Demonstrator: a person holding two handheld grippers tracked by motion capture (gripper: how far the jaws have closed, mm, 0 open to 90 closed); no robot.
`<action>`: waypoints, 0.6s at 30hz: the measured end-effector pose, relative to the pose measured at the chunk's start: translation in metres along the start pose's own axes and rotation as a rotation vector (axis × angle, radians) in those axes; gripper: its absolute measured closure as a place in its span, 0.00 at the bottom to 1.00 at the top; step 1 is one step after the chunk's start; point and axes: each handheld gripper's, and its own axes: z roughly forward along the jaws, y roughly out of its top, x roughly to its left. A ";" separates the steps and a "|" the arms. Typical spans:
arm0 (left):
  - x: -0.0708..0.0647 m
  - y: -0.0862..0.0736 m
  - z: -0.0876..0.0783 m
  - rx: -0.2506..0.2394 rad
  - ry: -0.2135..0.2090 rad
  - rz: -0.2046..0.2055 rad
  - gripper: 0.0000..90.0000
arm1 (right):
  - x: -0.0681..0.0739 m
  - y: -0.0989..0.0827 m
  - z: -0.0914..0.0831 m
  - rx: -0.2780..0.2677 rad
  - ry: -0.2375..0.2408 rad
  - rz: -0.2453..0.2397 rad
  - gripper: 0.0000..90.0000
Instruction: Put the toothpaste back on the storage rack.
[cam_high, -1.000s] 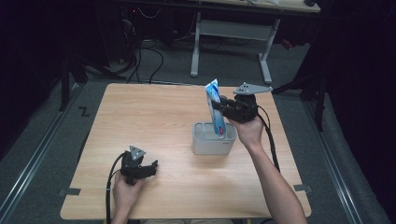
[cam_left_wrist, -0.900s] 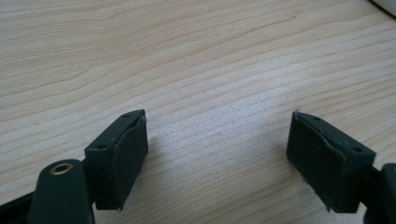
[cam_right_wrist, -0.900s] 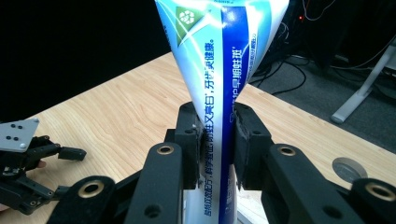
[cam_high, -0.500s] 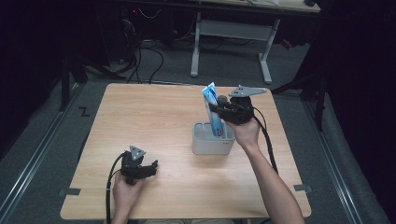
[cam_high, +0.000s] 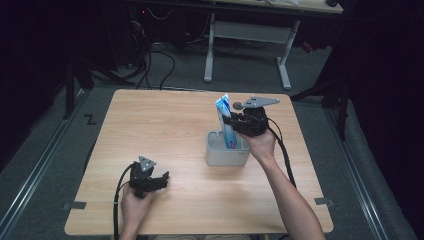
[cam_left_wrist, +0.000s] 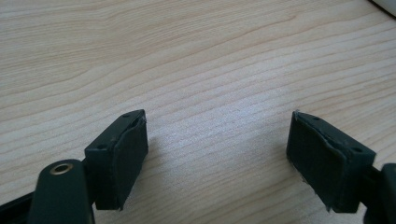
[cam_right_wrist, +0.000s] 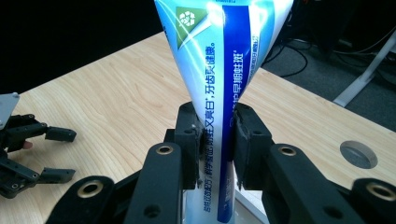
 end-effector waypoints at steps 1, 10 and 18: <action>0.000 0.000 0.000 0.000 0.000 0.000 0.23 | 0.000 0.000 0.001 0.002 0.001 0.001 0.82; 0.000 0.000 0.000 0.000 -0.001 0.000 0.23 | 0.002 -0.003 0.005 0.023 -0.003 -0.007 0.82; 0.000 0.000 0.000 0.000 -0.001 0.000 0.23 | 0.002 -0.011 0.008 0.043 0.006 0.000 0.83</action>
